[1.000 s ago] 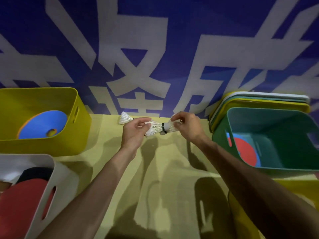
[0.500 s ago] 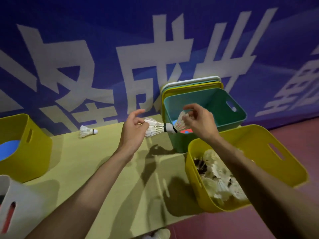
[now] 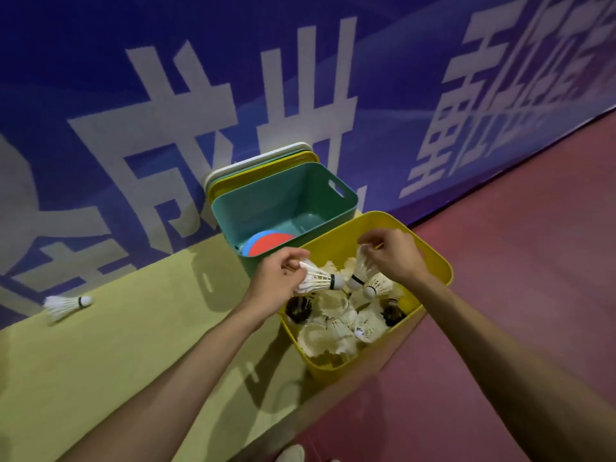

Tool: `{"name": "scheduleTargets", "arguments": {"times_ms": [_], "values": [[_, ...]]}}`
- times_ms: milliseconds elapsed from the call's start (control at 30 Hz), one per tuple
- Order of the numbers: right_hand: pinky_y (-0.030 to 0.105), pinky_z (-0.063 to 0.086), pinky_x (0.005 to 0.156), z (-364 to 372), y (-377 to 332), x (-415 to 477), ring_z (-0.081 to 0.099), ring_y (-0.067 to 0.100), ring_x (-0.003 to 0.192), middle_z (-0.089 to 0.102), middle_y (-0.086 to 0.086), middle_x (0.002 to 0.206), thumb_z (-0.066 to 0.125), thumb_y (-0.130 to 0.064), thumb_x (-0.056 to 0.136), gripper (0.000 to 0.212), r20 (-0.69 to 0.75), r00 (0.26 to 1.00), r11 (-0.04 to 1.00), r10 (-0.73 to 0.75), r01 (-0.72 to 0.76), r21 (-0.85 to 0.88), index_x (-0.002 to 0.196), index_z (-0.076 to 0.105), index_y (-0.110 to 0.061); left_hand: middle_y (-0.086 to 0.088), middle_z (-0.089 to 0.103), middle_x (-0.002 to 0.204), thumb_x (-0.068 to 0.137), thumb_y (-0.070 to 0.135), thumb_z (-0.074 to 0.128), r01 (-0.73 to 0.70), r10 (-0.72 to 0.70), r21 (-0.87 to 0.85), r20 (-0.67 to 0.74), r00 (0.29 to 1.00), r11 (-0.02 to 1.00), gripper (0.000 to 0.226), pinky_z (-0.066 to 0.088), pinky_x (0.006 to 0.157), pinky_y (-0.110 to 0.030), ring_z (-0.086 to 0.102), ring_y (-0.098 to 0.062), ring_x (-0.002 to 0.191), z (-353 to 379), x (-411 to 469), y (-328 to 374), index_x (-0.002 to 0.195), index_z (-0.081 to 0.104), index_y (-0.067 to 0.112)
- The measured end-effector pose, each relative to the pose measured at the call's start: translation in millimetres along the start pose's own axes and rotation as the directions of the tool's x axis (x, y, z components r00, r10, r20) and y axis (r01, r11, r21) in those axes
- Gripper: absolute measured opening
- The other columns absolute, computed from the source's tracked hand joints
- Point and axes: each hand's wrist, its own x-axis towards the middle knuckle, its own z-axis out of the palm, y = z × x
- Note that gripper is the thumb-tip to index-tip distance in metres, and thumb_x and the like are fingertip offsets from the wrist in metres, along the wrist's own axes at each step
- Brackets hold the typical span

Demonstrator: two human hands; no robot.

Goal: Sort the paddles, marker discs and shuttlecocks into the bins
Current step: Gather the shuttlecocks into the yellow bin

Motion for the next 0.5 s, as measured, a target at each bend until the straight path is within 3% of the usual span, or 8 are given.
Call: {"name": "scheduleTargets", "arguments": {"times_ms": [67,133,200,267,400,500], "values": [[0.022,0.040,0.071,-7.2,10.3,-3.2,0.063,0.022,0.095,0.070,0.004,0.105,0.052,-0.008,0.088,0.025,0.000,0.999,0.998,0.040,-0.040,-0.049,0.102,0.072,-0.012,-0.010,0.064,0.092,0.088,0.005,0.060,0.015,-0.014,-0.009,0.046,0.999,1.000,0.031,0.053,0.068,-0.030,0.064,-0.018,0.073,12.8,4.5,0.5,0.107,0.061,0.030],[0.029,0.048,0.078,-10.2,18.8,-4.1,0.063,0.023,0.099,0.071,0.002,0.107,0.051,-0.008,0.086,0.026,0.013,0.998,0.994,0.068,-0.067,-0.091,0.097,0.073,-0.016,-0.005,0.067,0.093,0.089,0.007,0.061,0.032,-0.032,0.006,0.121,0.992,0.999,0.035,0.051,0.067,-0.023,0.063,-0.013,0.071,23.9,6.2,0.6,0.118,0.057,0.025],[0.035,0.051,0.085,-11.5,23.2,-4.5,0.063,0.024,0.101,0.070,0.001,0.109,0.050,-0.009,0.085,0.027,0.018,0.997,0.990,0.078,-0.076,-0.117,0.096,0.073,-0.018,0.003,0.071,0.095,0.089,0.009,0.062,0.053,-0.051,-0.001,0.210,0.976,0.999,0.045,0.053,0.075,-0.024,0.068,-0.010,0.080,31.2,5.9,1.5,0.128,0.051,0.027],[0.031,0.050,0.079,-11.8,22.8,-4.7,0.063,0.022,0.097,0.069,0.002,0.113,0.048,-0.008,0.087,0.029,0.034,0.998,0.990,0.061,-0.056,-0.130,0.100,0.071,-0.017,0.007,0.072,0.098,0.088,0.014,0.063,0.054,-0.049,-0.012,0.257,0.965,0.998,0.052,0.053,0.086,-0.031,0.068,-0.007,0.090,33.1,5.4,1.2,0.130,0.046,0.040],[0.020,0.039,0.063,-8.2,10.6,0.3,0.062,0.021,0.089,0.066,0.005,0.118,0.046,-0.007,0.091,0.030,0.100,0.995,0.992,0.011,0.002,-0.130,0.112,0.067,-0.013,0.007,0.073,0.098,0.090,0.019,0.062,0.033,-0.019,-0.060,0.224,0.974,0.998,0.054,0.052,0.088,-0.033,0.067,-0.012,0.097,21.6,10.0,1.1,0.130,0.044,0.049],[0.019,0.040,0.070,3.2,-1.8,8.9,0.061,0.019,0.095,0.066,0.005,0.117,0.046,-0.009,0.093,0.029,0.123,0.992,0.996,-0.024,0.035,-0.084,0.112,0.067,-0.014,0.004,0.073,0.096,0.091,0.015,0.060,0.022,-0.008,-0.078,0.178,0.984,0.997,0.051,0.051,0.085,-0.032,0.067,-0.013,0.097,5.3,17.1,-0.6,0.130,0.046,0.043]]}}
